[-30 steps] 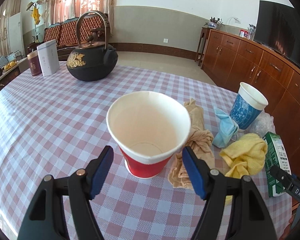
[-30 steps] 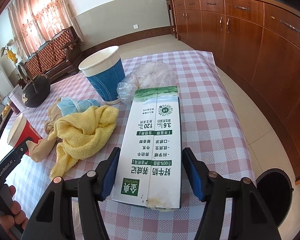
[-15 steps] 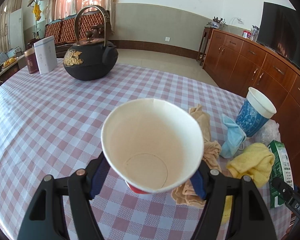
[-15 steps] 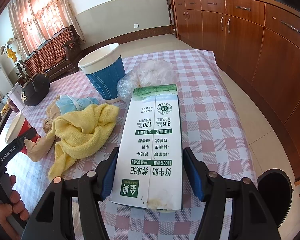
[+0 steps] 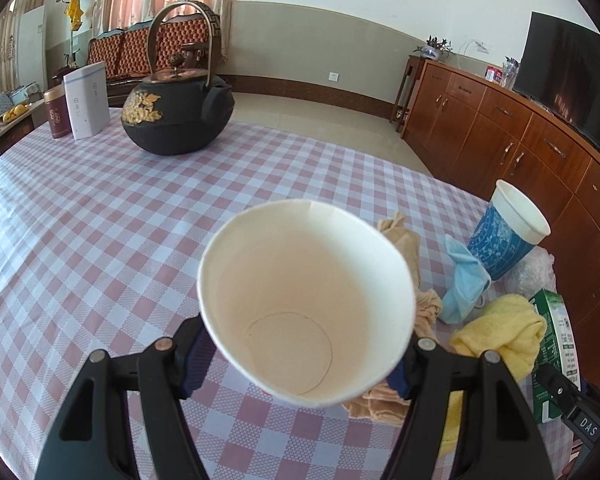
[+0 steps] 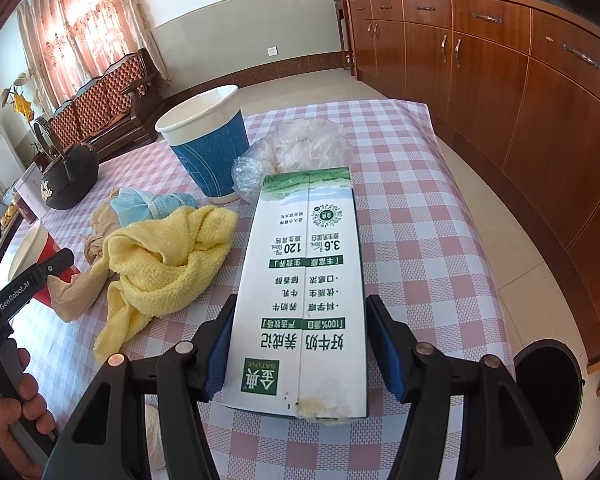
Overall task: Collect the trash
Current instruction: 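Close the left tool on the red paper cup while the right tool grips the green carton, then carry the red cup and green carton with both tools over the black bin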
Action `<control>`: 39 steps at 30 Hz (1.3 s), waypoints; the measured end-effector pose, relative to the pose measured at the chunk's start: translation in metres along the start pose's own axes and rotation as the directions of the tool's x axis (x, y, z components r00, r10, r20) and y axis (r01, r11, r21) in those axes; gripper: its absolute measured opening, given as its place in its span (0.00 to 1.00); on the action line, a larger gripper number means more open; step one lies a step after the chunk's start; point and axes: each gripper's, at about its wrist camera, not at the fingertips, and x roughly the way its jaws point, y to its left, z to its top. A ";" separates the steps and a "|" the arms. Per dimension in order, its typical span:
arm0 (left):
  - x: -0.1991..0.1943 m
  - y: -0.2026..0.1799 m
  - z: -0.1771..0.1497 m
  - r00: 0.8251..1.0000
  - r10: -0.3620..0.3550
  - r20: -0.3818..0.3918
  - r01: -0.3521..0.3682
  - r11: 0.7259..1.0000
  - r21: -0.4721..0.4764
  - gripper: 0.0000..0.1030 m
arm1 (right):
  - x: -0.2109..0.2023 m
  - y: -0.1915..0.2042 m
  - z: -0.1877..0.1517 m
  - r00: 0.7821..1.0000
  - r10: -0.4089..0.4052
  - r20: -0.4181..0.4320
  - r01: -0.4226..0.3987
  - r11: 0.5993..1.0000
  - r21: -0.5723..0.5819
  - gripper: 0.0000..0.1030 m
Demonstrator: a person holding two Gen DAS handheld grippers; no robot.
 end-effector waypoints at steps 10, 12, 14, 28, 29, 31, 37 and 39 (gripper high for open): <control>-0.006 0.003 -0.001 0.999 -0.030 0.026 0.031 0.999 -0.012 0.58 | -0.005 -0.001 -0.002 1.000 0.004 0.018 -0.004 1.000 -0.006 0.55; -0.008 0.002 -0.003 0.999 -0.036 0.031 0.036 0.999 -0.007 0.57 | -0.007 -0.003 -0.003 1.000 0.010 0.019 -0.010 1.000 -0.005 0.55; -0.010 0.000 -0.004 0.998 -0.045 0.033 0.046 0.999 -0.002 0.57 | -0.009 -0.003 -0.005 1.000 0.016 0.019 -0.016 1.000 -0.006 0.55; -0.043 -0.005 -0.022 0.995 -0.091 0.047 0.089 0.995 0.041 0.56 | -0.037 -0.015 -0.029 0.997 0.075 0.014 -0.075 0.997 0.006 0.55; -0.046 -0.006 -0.024 0.994 -0.095 0.046 0.093 0.995 0.046 0.56 | -0.040 -0.015 -0.031 0.997 0.075 0.017 -0.075 0.997 0.002 0.54; -0.053 -0.009 -0.028 0.993 -0.105 0.044 0.103 0.993 0.059 0.56 | -0.045 -0.015 -0.035 0.997 0.079 0.020 -0.079 0.997 -0.002 0.54; -0.073 -0.024 -0.042 0.989 -0.146 0.031 0.142 0.985 0.102 0.56 | -0.060 -0.019 -0.046 0.996 0.081 0.029 -0.081 0.997 -0.011 0.54; -0.077 -0.030 -0.046 0.987 -0.160 0.024 0.156 0.981 0.115 0.56 | -0.061 -0.023 -0.052 0.995 0.095 0.015 -0.095 0.995 0.006 0.54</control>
